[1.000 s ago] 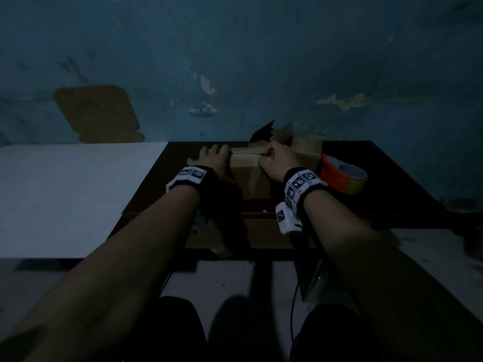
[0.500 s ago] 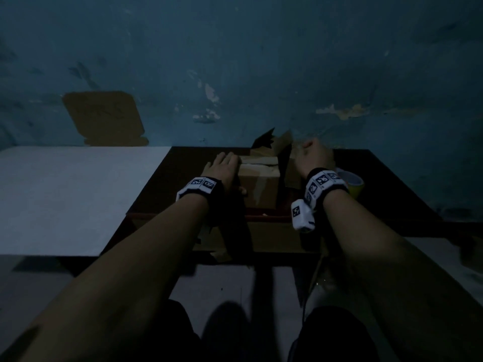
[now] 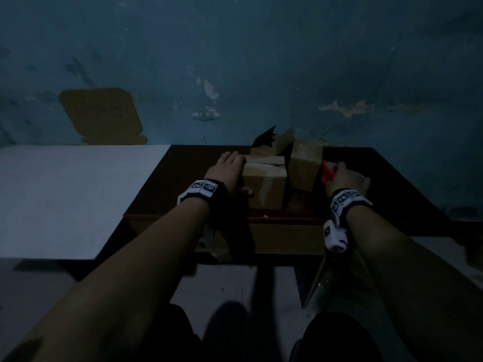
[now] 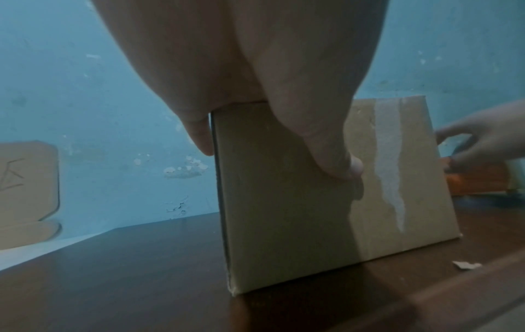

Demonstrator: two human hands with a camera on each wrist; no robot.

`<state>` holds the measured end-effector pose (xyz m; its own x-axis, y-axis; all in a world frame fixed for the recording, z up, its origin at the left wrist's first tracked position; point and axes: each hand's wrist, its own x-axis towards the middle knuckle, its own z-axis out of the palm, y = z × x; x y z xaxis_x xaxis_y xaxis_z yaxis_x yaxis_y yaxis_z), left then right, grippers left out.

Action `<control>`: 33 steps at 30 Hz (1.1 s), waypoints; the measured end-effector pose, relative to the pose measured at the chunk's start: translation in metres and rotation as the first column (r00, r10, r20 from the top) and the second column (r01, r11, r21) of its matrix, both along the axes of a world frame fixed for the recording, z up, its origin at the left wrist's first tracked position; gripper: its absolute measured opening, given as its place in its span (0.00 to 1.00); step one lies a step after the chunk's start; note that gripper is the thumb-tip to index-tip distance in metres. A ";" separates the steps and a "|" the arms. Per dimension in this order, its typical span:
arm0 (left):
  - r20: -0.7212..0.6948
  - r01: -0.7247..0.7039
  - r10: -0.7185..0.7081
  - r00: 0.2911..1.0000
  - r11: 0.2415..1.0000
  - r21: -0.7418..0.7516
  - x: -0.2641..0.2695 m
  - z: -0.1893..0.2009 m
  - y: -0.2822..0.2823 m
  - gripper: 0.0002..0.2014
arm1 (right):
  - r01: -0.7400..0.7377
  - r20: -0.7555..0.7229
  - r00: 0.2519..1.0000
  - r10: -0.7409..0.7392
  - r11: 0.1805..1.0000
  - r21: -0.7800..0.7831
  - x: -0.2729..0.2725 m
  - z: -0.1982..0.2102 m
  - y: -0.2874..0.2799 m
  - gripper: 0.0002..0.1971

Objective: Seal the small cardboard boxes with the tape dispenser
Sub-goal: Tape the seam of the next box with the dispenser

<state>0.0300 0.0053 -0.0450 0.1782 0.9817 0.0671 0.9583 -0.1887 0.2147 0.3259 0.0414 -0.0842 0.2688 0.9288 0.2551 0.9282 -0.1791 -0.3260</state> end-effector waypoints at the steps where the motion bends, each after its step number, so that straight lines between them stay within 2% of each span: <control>1: 0.007 -0.001 0.001 1.000 1.000 -0.002 -0.001 0.000 0.000 0.46 | -0.020 0.007 1.000 0.020 1.000 0.013 0.002 -0.001 0.000 0.23; 2: 0.010 -0.001 0.001 1.000 1.000 -0.001 -0.001 -0.001 0.001 0.46 | -0.043 -0.022 0.999 0.043 0.999 0.005 0.003 0.000 0.001 0.24; 5: 0.014 0.010 -0.010 1.000 1.000 0.006 -0.002 0.001 0.000 0.46 | -0.060 -0.253 0.966 0.057 0.998 -0.006 0.011 0.003 0.004 0.22; 7: -0.002 0.014 -0.014 1.000 1.000 0.005 -0.004 0.004 -0.001 0.47 | -0.020 -0.398 0.915 0.060 0.994 0.104 0.016 0.007 0.003 0.21; 9: -0.041 0.024 -0.024 0.999 1.000 0.002 -0.006 0.006 -0.003 0.49 | 0.029 -0.483 0.871 0.088 0.973 0.229 0.019 0.018 -0.002 0.20; 14: -0.105 0.034 -0.034 0.994 0.999 -0.008 -0.013 0.009 -0.009 0.50 | 0.045 -0.529 0.817 0.228 0.890 0.453 0.008 0.070 -0.011 0.15; 18: -0.102 0.045 -0.040 0.994 0.998 0.051 -0.020 0.010 -0.019 0.48 | -0.107 -0.497 0.761 0.416 0.837 0.537 -0.025 0.109 -0.010 0.13; 22: -0.068 0.066 -0.060 0.996 0.994 0.089 -0.027 0.008 -0.028 0.44 | -0.383 -0.441 0.697 0.565 0.814 0.438 -0.077 0.128 -0.006 0.09; 25: -0.085 0.084 -0.072 0.994 0.986 0.145 -0.032 0.002 -0.028 0.39 | -0.519 -0.448 0.653 0.611 0.792 0.322 -0.115 0.129 -0.003 0.06; 30: -0.180 0.057 -0.030 0.983 0.988 0.143 -0.032 -0.005 -0.024 0.38 | -0.576 -0.475 0.626 0.619 0.777 0.254 -0.154 0.122 0.008 0.11; 33: -0.129 0.063 -0.043 0.991 0.986 0.156 -0.035 -0.006 -0.023 0.37 | -0.567 -0.484 0.649 0.587 0.797 0.207 -0.160 0.115 0.016 0.12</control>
